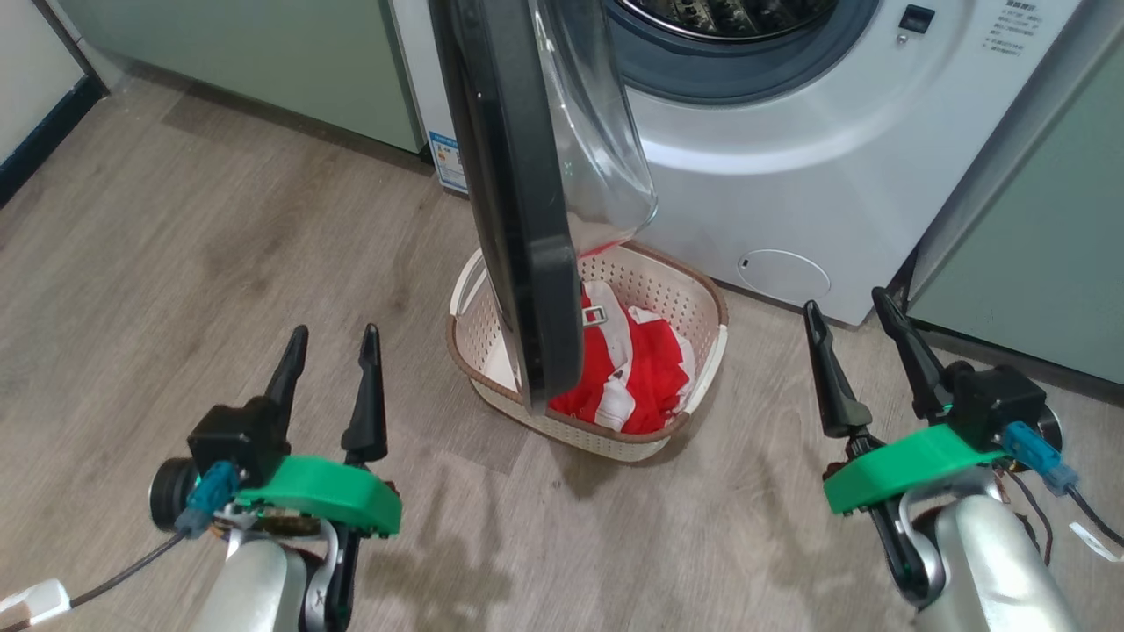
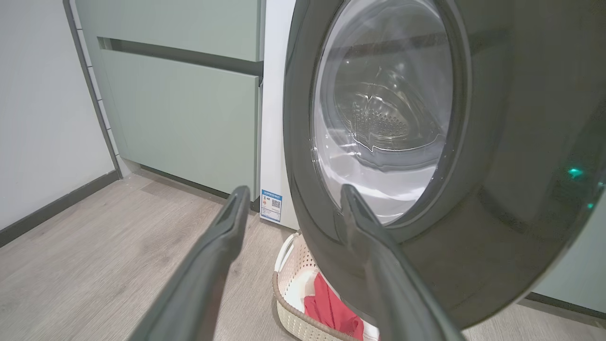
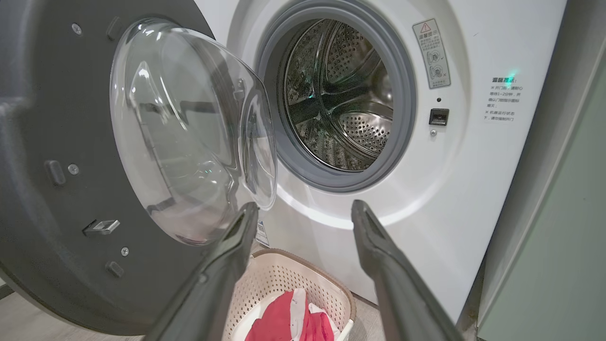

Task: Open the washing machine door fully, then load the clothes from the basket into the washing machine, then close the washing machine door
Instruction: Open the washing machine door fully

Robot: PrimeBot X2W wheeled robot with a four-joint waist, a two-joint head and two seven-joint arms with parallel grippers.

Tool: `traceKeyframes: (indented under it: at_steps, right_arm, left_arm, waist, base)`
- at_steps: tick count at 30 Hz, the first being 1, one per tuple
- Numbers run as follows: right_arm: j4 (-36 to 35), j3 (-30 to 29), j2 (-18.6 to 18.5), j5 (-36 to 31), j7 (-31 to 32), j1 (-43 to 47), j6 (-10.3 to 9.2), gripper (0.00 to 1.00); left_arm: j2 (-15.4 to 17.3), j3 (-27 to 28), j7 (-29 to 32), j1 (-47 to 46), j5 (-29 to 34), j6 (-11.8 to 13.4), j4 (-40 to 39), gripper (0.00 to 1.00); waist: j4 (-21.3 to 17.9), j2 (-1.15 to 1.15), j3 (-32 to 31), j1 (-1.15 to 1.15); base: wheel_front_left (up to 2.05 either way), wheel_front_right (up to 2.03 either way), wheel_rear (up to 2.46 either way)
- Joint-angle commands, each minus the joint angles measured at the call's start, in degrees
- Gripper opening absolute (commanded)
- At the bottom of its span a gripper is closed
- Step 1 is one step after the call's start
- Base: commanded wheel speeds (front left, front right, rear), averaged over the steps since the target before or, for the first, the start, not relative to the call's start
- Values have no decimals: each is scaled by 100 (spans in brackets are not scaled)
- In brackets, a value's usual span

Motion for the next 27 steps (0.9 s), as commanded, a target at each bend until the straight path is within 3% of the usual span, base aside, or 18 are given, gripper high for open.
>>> traceKeyframes:
  at_steps: [1,2,3,14,23,27]
  right_arm:
    - [-154,156,41,-35,-66,-205,0,100]
    - [-151,156,41,-34,-67,-205,0,100]
    - [-147,155,41,-33,-68,-203,0,100]
    - [-116,176,41,-36,-74,-218,0,100]
    - [-118,171,41,-30,-75,-216,0,100]
    - [-121,197,41,-6,-76,-230,0,100]
  left_arm:
    - [106,177,-22,-159,-41,41,-164,80]
    - [107,172,-22,-157,-46,42,-162,27]
    - [109,167,-22,-157,-50,43,-161,0]
    - [182,284,-45,-320,-31,112,-375,0]
    - [454,607,-60,-1325,347,292,-1890,0]
    - [458,462,-55,-1824,488,254,-2562,0]
  waist:
    - [1,0,-5,0]
    - [3,0,-8,0]
    - [5,0,-12,0]
    - [28,0,-5,0]
    - [58,0,-5,0]
    - [6,0,2,0]
  base:
    - [0,0,0]
    - [0,0,0]
    - [0,0,0]
    - [0,0,0]
    - [0,0,0]
    - [0,0,0]
